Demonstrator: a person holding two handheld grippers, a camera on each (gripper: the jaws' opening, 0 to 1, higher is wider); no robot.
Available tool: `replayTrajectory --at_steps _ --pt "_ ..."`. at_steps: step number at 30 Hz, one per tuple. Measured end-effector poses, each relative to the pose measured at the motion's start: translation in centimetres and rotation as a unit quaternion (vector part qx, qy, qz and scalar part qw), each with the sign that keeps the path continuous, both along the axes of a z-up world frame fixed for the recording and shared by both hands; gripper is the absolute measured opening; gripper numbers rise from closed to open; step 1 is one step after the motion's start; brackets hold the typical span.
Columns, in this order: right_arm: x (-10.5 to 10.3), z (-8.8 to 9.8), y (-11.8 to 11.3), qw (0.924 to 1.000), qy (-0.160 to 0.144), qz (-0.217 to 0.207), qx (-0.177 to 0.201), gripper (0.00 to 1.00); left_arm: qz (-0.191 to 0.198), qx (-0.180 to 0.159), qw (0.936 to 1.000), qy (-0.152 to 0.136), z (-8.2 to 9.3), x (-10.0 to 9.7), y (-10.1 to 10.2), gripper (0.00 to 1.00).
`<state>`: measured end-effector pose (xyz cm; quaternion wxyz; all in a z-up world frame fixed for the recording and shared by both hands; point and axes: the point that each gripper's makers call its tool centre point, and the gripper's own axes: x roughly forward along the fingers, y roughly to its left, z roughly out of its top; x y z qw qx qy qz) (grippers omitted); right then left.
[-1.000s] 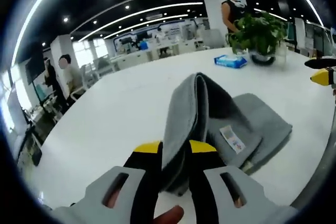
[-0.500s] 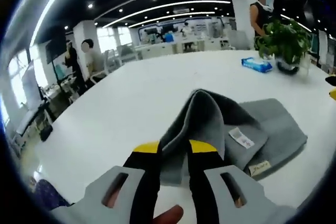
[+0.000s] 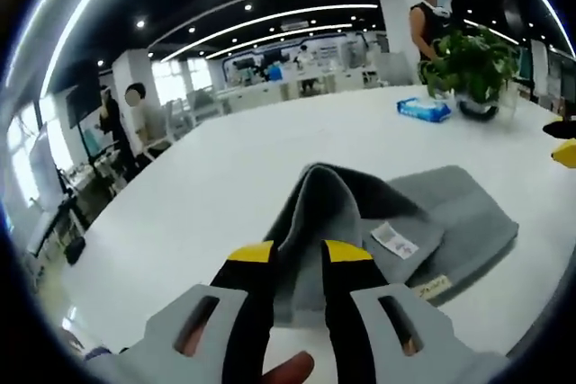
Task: Open the folded towel by lifting each exposed corner and separating the folded layers until the towel lies flat within the target outline without major curled edges
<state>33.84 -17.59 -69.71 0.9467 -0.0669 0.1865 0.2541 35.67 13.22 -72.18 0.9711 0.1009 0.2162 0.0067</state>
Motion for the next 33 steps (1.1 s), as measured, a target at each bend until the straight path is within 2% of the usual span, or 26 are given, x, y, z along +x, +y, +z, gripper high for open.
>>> replayTrajectory --at_steps 3,7,9,10,12,14,17,21,23,24,25,27,31,33 --pt "-0.3 -0.7 0.3 0.9998 0.019 0.007 0.002 0.55 -0.027 0.009 0.9996 0.002 -0.2 0.0 -1.2 0.19" --pt "-0.1 -0.3 1.2 0.9993 0.017 0.030 -0.010 0.53 -0.055 0.025 0.9982 -0.002 0.1 0.1 -2.6 0.19" --pt "0.6 0.3 1.9 0.9990 0.009 0.041 -0.017 0.52 -0.082 0.022 0.9963 -0.015 0.7 0.3 -3.9 0.19" --pt "1.0 0.6 2.2 0.9988 0.009 0.044 -0.017 0.52 -0.096 0.033 0.9947 -0.018 0.7 0.4 -4.4 0.19" --pt "1.8 0.8 3.0 0.9983 0.016 0.052 -0.018 0.52 -0.119 0.039 0.9921 -0.013 0.3 0.4 -5.5 0.19" --pt "2.5 1.1 3.9 0.9975 0.022 0.063 -0.022 0.52 -0.146 0.029 0.9888 -0.007 -0.1 0.4 -6.8 0.19" --pt "3.7 0.9 4.9 0.9961 0.028 0.077 -0.032 0.53 -0.166 0.034 0.9856 -0.004 -0.5 0.5 -7.8 0.20" --pt "5.4 -0.4 6.4 0.9935 0.049 0.097 -0.035 0.51 -0.193 0.021 0.9807 0.018 -1.8 0.5 -9.1 0.21" --pt "6.0 -1.4 7.0 0.9926 0.059 0.102 -0.029 0.44 -0.199 0.016 0.9793 0.031 -2.5 0.5 -9.4 0.21" --pt "6.1 -2.1 7.1 0.9917 0.075 0.100 -0.028 0.40 -0.199 0.014 0.9794 0.034 -2.7 0.5 -9.5 0.21" --pt "6.2 -2.6 7.2 0.9912 0.083 0.099 -0.028 0.36 -0.195 0.005 0.9797 0.049 -3.2 0.5 -9.5 0.21" --pt "6.8 -3.4 7.4 0.9910 0.087 0.096 -0.033 0.30 -0.203 -0.001 0.9767 0.069 -4.1 0.4 -9.8 0.22" --pt "7.9 -4.6 8.0 0.9905 0.090 0.095 -0.043 0.27 -0.206 0.024 0.9726 0.104 -5.9 0.0 -9.2 0.22" --pt "8.5 -5.4 8.3 0.9893 0.091 0.099 -0.057 0.23 -0.200 0.015 0.9732 0.112 -6.3 0.2 -8.9 0.22"
